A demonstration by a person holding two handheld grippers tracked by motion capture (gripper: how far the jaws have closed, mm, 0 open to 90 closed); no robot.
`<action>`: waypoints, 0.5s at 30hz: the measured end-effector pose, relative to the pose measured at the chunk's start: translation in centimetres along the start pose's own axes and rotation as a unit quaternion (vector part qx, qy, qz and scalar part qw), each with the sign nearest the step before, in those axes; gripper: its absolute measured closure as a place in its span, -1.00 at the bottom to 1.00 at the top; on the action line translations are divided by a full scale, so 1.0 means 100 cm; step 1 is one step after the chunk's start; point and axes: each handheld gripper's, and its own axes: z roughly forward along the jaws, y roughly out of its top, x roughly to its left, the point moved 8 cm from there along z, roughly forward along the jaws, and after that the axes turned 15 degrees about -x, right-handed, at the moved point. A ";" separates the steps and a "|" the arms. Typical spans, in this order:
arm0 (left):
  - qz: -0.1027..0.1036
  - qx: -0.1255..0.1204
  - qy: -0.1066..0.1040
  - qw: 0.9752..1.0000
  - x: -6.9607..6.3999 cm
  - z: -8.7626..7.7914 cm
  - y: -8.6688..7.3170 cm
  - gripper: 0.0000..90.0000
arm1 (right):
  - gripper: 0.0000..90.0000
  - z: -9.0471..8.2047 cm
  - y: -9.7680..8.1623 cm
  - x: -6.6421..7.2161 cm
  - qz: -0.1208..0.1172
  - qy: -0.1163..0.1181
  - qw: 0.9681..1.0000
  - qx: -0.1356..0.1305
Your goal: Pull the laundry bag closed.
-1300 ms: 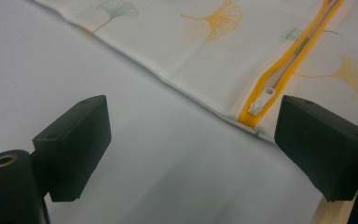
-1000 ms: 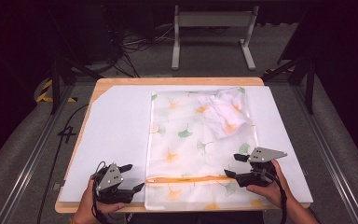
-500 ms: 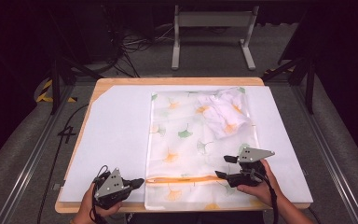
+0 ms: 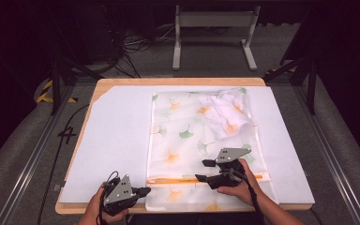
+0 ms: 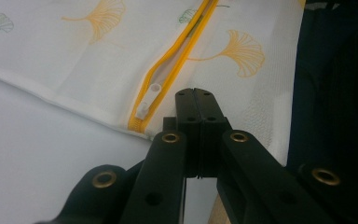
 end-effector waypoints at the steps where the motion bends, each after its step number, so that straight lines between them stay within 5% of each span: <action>1: 0.000 0.000 0.000 1.000 0.000 0.000 0.000 1.00 | -0.17 0.003 0.000 0.002 -0.002 0.005 1.000 0.001; 7: -0.010 0.005 -0.019 1.000 -0.009 0.004 -0.004 1.00 | -0.18 0.020 -0.001 0.014 -0.031 0.017 0.999 0.025; 9: 0.016 0.025 -0.017 0.999 -0.012 0.006 -0.007 1.00 | -0.12 0.025 0.003 0.019 -0.023 0.028 0.999 0.022; 15: 0.014 0.030 -0.016 0.999 -0.011 0.010 -0.009 1.00 | -0.05 0.049 0.010 0.033 -0.011 0.048 0.998 0.029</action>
